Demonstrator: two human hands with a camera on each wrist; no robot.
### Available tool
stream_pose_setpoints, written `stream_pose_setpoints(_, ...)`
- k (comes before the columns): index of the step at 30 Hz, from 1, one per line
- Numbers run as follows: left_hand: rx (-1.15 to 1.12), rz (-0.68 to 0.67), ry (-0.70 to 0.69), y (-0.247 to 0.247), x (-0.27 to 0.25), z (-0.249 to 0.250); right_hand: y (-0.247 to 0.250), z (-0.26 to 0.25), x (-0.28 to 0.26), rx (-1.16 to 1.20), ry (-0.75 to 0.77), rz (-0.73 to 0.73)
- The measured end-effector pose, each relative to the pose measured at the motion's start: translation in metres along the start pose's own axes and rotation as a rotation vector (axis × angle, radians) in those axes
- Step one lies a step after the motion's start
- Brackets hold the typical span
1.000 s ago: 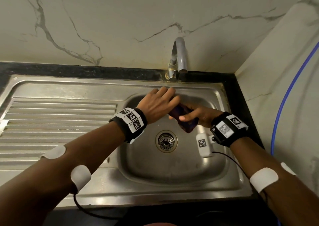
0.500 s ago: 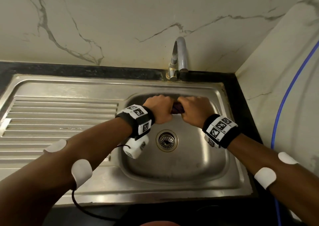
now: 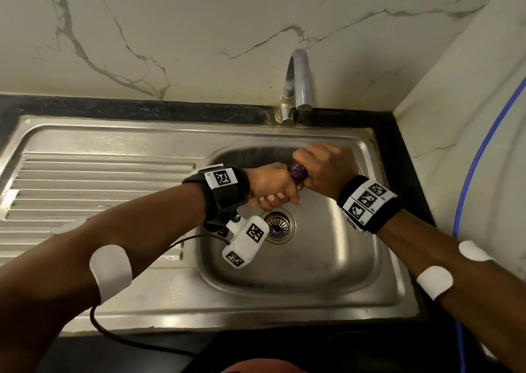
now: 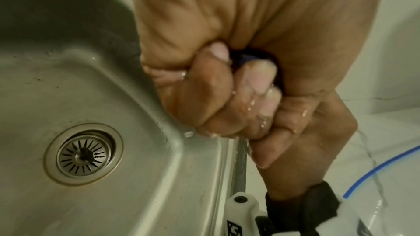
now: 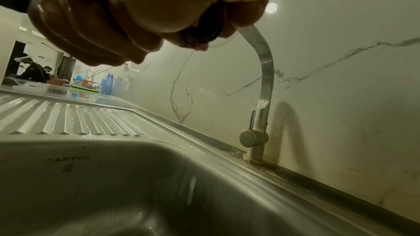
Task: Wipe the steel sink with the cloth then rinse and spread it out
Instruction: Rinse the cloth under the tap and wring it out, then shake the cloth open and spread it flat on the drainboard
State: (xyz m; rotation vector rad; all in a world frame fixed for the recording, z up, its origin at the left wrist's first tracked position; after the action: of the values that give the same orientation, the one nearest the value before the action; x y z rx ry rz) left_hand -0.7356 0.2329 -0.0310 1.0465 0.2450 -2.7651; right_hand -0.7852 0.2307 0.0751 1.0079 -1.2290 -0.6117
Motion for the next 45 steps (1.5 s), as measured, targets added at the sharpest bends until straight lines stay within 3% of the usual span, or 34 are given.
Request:
stream_pose_setpoints(5,-0.013,-0.024,0.025,0.001,0.000,-0.008,-0.009,-0.003,-0.003,-0.001,-0.023,-0.016)
stream_pose_setpoints(8,0.027,0.027,0.011,0.001,0.001,-0.013,-0.014,-0.006,-0.006,-0.004,-0.039,-0.038)
stream_pose_setpoints(10,0.203,0.172,-0.050,0.012,0.000,-0.008,-0.018,-0.004,-0.008,0.013,-0.078,-0.081)
stream_pose_setpoints(13,0.766,0.545,-0.165,0.038,-0.011,0.016,-0.027,0.014,-0.018,0.096,-0.284,-0.203)
stream_pose_setpoints(15,1.034,0.748,-0.211,0.049,-0.023,0.030,-0.040,0.022,-0.036,0.312,-0.464,-0.369)
stream_pose_setpoints(17,1.156,0.864,-0.317,0.051,-0.033,0.039,-0.047,0.019,-0.052,0.707,-0.639,-0.439)
stream_pose_setpoints(19,1.232,0.917,-0.390,0.051,-0.038,0.042,-0.045,0.018,-0.063,1.017,-0.777,-0.357)
stream_pose_setpoints(23,1.351,0.975,-0.466,0.039,-0.047,0.034,-0.042,0.019,-0.086,1.238,-0.982,-0.237)
stream_pose_setpoints(33,1.357,0.947,-0.557,0.008,-0.083,0.001,-0.011,0.020,-0.109,1.103,-1.071,0.111)
stream_pose_setpoints(39,1.386,0.940,-0.567,-0.011,-0.090,-0.007,0.006,0.017,-0.108,1.184,-1.122,0.262)
stream_pose_setpoints(41,1.260,0.946,-0.574,-0.009,-0.094,-0.005,0.009,0.011,-0.104,1.232,-1.113,0.246)
stream_pose_setpoints(45,0.713,0.879,-0.602,-0.006,-0.103,0.010,0.010,-0.003,-0.098,1.298,-1.073,0.150)
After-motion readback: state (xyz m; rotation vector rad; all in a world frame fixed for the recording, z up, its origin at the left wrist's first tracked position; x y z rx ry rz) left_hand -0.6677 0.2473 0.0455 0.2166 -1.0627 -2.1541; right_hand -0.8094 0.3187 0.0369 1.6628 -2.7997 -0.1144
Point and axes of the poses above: each hand's wrist, its own x-axis towards the middle knuckle, its own y-axis out of the back of the hand, z = x × y, the point moved 10 cm from there along x, towards the middle knuckle, and after that the axes turned 5 degrees about x, right-handed, at the moved point
